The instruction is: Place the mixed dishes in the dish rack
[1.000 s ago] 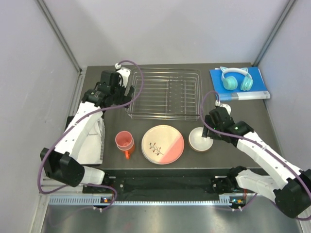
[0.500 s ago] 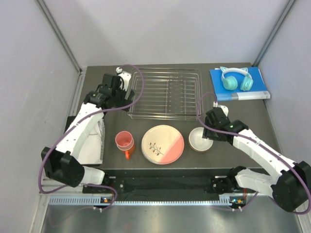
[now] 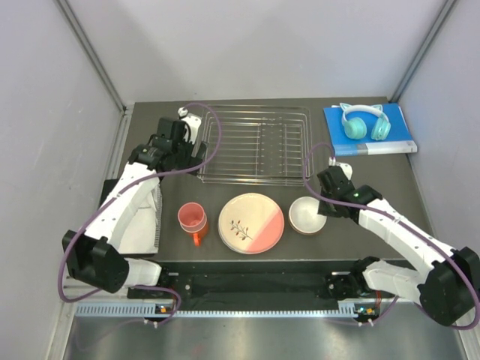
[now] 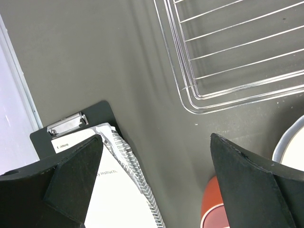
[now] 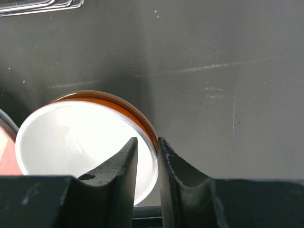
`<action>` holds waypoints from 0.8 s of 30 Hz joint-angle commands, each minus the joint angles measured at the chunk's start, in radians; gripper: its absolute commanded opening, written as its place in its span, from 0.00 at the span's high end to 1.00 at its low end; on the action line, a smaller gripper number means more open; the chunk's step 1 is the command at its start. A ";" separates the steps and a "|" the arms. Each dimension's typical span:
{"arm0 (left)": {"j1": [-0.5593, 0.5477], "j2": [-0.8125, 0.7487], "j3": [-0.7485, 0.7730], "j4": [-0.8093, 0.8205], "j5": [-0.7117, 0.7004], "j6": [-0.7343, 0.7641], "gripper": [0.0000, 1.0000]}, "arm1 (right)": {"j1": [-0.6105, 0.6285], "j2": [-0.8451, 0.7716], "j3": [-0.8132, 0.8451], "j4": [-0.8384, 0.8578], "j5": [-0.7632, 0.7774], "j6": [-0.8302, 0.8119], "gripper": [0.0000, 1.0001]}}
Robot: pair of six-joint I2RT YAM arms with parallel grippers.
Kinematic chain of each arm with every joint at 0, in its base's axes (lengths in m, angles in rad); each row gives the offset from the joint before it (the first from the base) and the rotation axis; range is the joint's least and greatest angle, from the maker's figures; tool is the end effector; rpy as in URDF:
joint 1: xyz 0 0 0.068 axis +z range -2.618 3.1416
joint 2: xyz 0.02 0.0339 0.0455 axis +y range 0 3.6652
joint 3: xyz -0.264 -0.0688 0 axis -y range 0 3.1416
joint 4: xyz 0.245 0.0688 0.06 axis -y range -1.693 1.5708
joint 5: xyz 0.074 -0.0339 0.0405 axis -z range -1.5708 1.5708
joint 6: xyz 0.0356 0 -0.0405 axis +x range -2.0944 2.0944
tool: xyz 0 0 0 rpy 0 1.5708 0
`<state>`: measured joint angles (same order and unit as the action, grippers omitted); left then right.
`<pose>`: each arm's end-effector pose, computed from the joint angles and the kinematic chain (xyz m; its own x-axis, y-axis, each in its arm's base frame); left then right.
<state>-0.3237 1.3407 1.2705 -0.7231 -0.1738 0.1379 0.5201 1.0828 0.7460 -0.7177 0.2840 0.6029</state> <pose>0.2721 -0.0848 0.3355 -0.6420 0.3582 -0.6779 0.2893 0.9320 0.2185 0.1791 0.0911 0.2283 -0.8241 0.1553 -0.5448 0.1338 0.9878 0.0792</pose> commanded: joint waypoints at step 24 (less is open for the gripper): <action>0.000 -0.061 -0.033 0.053 -0.001 -0.006 0.01 | 0.161 -0.090 0.188 -0.078 0.201 0.006 1.00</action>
<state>-0.3237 1.3090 1.2392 -0.7105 -0.1734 0.1375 0.6525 1.0328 0.8379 -0.7834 0.4168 0.6201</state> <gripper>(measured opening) 0.990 0.022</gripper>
